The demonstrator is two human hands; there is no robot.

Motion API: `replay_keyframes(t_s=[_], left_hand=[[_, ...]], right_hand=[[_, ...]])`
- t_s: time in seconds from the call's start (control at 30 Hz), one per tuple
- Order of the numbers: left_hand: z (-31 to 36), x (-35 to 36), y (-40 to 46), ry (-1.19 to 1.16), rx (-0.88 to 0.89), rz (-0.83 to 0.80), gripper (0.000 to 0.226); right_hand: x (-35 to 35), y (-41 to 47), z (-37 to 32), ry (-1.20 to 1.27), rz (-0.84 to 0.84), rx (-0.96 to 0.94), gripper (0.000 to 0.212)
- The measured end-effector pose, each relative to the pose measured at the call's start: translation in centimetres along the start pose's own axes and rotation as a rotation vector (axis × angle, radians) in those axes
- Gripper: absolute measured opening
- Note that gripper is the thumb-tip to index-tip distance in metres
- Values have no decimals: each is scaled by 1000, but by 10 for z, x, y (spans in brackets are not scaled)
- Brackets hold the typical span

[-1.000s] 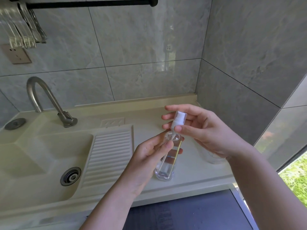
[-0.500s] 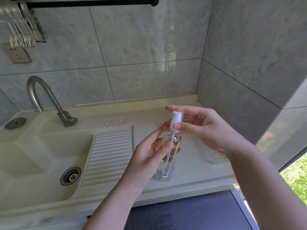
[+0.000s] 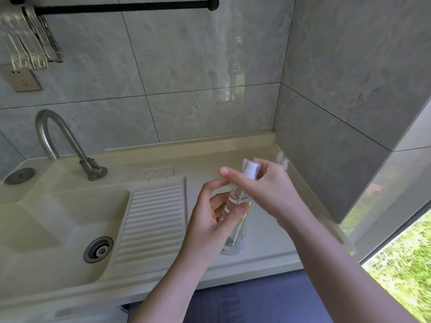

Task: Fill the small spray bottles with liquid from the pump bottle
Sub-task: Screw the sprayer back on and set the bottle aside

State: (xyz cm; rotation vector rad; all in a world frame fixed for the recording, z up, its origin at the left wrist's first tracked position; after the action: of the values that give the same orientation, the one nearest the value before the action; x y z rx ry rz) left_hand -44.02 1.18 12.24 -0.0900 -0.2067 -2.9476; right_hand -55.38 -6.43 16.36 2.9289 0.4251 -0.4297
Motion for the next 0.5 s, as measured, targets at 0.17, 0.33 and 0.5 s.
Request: replay_keyframes(t_s=[0.17,0.33,0.5], left_hand=[[1,-5,2,7,-9,19,47],[2,-11,7,-11,12,40,44],[5,-14,9,-17,33,54,43]], right_hand=[[-5,-1,-1,314,-82,78,62],[-13,-13,-7,749,-324,70,58],[-17,-18,0,675,-295,45,53]])
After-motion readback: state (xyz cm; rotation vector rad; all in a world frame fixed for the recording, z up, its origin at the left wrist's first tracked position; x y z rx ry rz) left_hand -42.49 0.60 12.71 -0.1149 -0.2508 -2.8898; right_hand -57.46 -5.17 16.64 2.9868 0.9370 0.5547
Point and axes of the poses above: each hand's wrist, its own y-axis towards the middle knuckle, its own x-axis out of the palm, z = x × y, the point moved 5 cm from there along y, towards the middle knuckle, and after that the axes turned 1 degree about -x, right-handed, at the moved point
